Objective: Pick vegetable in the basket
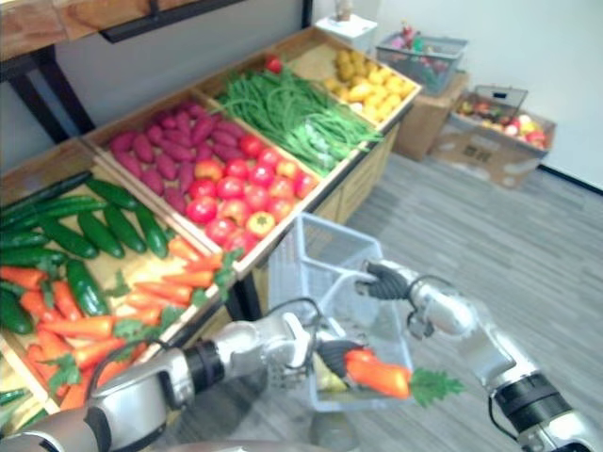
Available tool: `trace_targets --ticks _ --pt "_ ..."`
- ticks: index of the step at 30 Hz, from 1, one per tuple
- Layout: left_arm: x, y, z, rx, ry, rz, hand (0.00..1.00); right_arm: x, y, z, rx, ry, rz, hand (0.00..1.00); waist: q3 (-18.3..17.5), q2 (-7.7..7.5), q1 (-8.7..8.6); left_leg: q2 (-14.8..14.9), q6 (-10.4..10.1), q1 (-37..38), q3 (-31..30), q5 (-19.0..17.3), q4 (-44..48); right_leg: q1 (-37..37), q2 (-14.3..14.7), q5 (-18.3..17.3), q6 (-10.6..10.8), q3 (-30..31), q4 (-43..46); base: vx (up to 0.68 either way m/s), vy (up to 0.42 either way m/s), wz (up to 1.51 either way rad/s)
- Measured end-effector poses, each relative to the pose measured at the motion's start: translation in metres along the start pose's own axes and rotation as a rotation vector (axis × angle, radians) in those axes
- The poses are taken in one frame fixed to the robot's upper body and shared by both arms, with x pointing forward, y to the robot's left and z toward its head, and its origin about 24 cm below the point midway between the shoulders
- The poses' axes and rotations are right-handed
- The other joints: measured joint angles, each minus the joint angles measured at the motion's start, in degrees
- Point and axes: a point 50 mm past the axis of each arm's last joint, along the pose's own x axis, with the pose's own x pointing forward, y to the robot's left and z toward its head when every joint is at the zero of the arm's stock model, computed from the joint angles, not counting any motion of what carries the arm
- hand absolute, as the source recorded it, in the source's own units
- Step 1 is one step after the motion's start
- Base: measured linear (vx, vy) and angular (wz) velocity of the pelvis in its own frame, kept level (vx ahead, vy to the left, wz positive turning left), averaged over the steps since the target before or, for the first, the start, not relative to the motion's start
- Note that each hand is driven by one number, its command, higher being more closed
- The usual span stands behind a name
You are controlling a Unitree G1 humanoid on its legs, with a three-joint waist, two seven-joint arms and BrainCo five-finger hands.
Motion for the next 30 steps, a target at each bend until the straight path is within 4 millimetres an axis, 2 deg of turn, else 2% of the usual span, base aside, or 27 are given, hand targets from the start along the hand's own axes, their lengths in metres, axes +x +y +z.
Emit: trace_targets --ticks 4,10,13,14,19,25,30 --pt "-0.001 -0.004 -0.007 0.013 0.033 -0.02 1.0 -0.001 0.0 0.006 0.008 -0.027 0.03 1.0 0.1 -0.18 -0.87 -0.6 0.0 -0.1 0.2 0.0 -0.4 -0.1 -0.1 0.6 0.2 0.6 -0.9 -0.06 0.01 -0.07" --pt "-0.002 -0.011 -0.014 0.037 0.071 -0.053 1.0 -0.015 0.009 0.005 0.044 -0.025 0.084 1.0 0.4 -0.6 -1.43 -1.3 0.0 -0.2 0.1 0.0 -1.1 0.0 -0.3 0.9 0.2 1.0 -1.6 -0.06 -0.002 -0.02" --pt "-0.002 -0.005 -0.022 0.033 0.129 -0.028 1.0 -0.022 0.01 0.004 0.086 -0.03 0.086 1.0 0.5 -0.71 -1.64 -1.7 0.0 -0.3 -0.2 0.0 -1.4 0.1 -0.6 1.1 0.5 1.0 -2.2 -0.07 -0.003 0.02" --pt "-0.002 -0.001 -0.026 0.021 0.155 -0.001 0.0 -0.024 0.01 0.006 0.109 -0.041 0.079 1.0 0.6 -0.83 -1.93 -2.0 0.0 -0.3 -0.4 0.0 -1.7 0.2 -0.7 1.2 0.5 1.0 -2.5 -0.07 -0.003 0.03" --pt "0.0 0.01 -0.031 0.014 0.198 0.045 0.0 -0.034 0.008 0.006 0.125 -0.037 0.07 1.0 1.8 -1.21 -2.46 -2.7 0.2 -0.6 -2.1 -0.2 -1.9 0.4 -1.3 1.5 0.9 1.0 -3.0 -0.08 -0.013 0.03" --pt "0.004 0.018 -0.028 0.009 0.195 0.075 0.0 -0.045 0.008 0.0 0.194 -0.019 0.062 1.0 3.1 -0.84 -2.49 -2.8 0.5 -1.6 -4.8 -0.6 -1.9 0.5 -1.7 1.7 1.0 0.4 -3.4 -0.07 -0.031 0.06" --pt "0.006 0.022 -0.026 0.001 0.192 0.089 0.0 -0.053 0.0 0.001 0.192 -0.024 0.036 1.0 3.9 -0.53 -2.61 -2.9 0.6 -2.2 -6.3 -1.1 -1.6 0.4 -1.6 1.8 1.0 0.2 -3.4 -0.07 -0.032 0.03"
